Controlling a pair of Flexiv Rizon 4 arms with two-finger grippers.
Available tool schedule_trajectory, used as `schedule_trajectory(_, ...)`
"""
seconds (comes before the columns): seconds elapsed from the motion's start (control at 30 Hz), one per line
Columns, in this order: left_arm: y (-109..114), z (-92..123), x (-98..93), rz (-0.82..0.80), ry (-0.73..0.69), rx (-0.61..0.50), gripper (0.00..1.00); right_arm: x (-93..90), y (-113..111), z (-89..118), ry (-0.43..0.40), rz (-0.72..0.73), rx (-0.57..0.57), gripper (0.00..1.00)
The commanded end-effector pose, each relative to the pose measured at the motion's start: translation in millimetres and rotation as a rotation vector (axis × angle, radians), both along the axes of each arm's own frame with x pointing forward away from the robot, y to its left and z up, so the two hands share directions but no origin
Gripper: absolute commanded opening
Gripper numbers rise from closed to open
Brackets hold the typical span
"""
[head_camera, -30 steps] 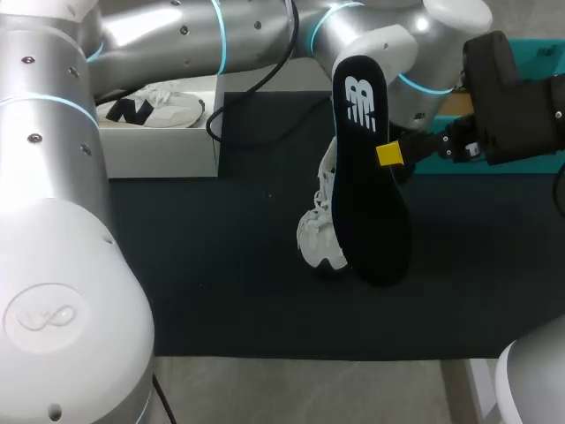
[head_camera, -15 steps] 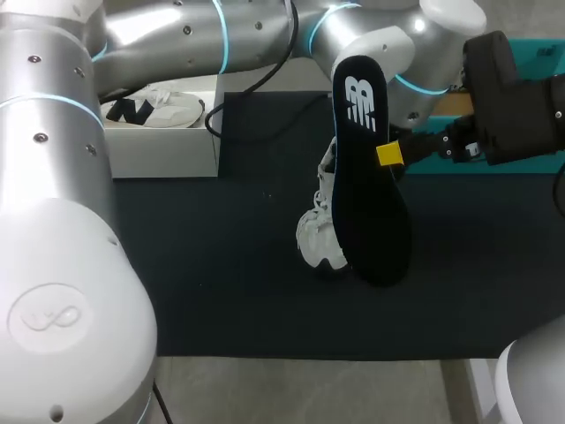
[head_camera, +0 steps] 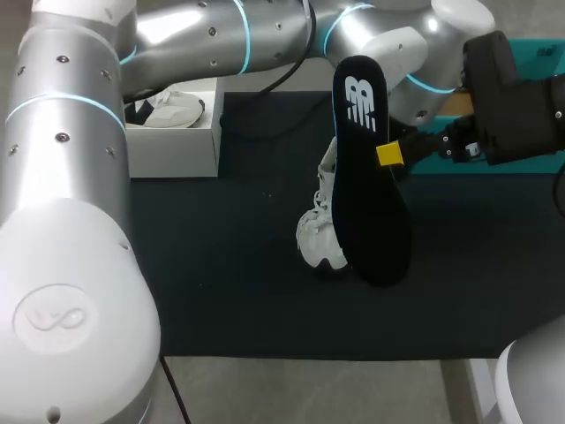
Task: Take the shoe out of the shoebox, open the shoe tongue, remove and reinsert the insole, then place the shoe into the shoebox
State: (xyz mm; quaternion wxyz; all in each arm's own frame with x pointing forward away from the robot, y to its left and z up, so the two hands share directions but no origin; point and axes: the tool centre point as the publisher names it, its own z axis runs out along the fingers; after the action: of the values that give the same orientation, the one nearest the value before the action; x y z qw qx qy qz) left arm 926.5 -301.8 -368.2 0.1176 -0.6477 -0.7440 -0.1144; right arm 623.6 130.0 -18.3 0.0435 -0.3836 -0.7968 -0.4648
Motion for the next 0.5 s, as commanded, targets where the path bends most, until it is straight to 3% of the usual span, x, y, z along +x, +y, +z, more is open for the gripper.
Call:
schedule_trajectory(0.03, -3.1, -10.1, 3.5, 0.0, 0.011, 0.002, 0.0, 3.7, 3.9, 0.2, 0.004, 0.001, -0.003, 0.0)
schedule_trajectory(0.5, -2.1, -11.8, -6.1, 0.066, -0.017, -0.009, 0.0, 3.7, 3.9, 0.2, 0.004, 0.001, -0.003, 0.0)
